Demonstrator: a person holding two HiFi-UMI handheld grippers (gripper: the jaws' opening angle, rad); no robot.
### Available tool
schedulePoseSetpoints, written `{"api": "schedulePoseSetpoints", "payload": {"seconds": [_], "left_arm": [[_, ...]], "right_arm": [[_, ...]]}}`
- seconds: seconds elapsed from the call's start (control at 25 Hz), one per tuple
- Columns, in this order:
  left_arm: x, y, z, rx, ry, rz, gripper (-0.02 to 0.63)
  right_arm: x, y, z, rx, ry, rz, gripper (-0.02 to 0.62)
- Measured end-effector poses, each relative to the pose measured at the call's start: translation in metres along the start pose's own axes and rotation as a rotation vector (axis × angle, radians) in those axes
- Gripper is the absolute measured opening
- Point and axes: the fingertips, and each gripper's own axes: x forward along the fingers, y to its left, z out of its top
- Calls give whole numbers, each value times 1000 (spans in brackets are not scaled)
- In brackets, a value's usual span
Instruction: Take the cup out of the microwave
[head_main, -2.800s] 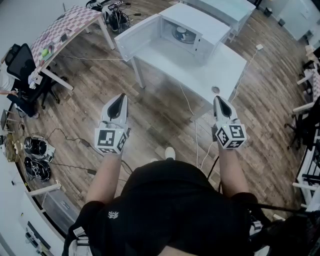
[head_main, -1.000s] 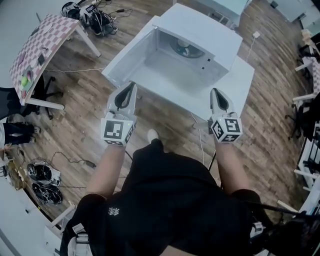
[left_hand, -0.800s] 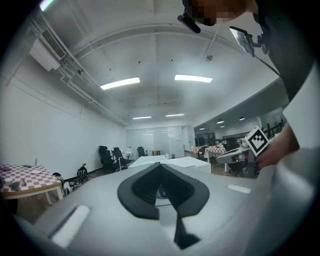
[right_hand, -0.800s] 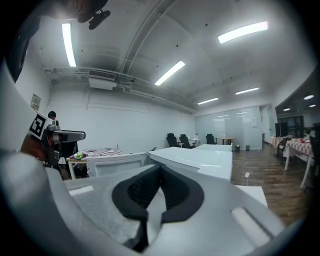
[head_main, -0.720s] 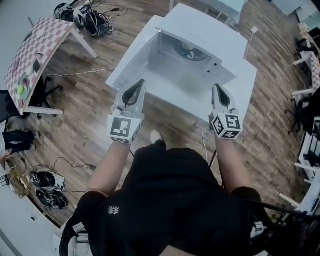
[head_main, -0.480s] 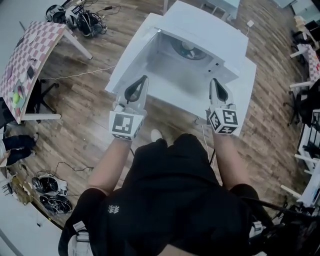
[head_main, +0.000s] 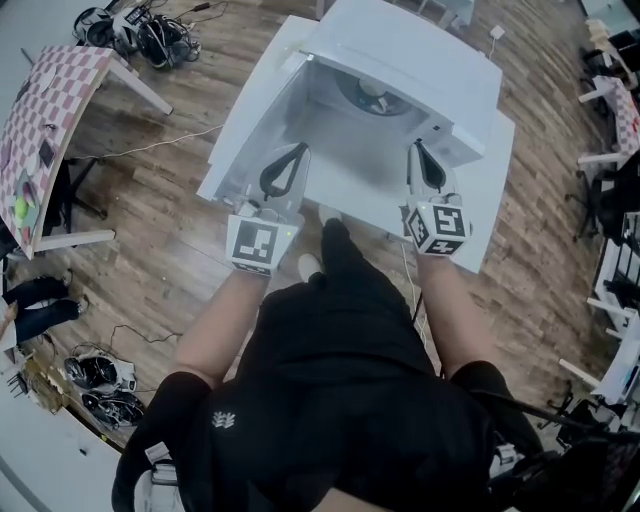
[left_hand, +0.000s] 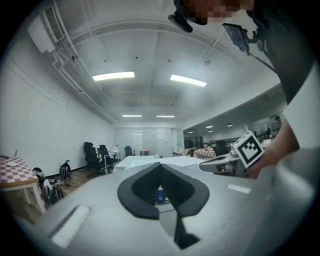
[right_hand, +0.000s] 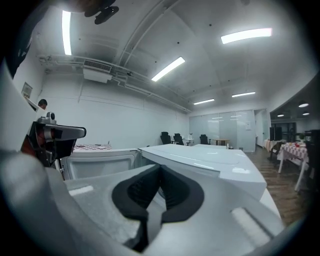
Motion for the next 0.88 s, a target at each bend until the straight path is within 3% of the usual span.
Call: {"api": "schedulePoseSetpoints", "payload": {"seconds": [0.44,0.76,0.88], "left_arm": [[64,21,-51,-11,56,38,4],[100,35,-76,8,95,49,4],[110,37,-86,-10,114,54,4]], "right_arm": [[81,-19,-45,-28,12,50,2],[136,-26,-78,-12,48,91,76],[152,-29,-87,5,61,100,146]]}}
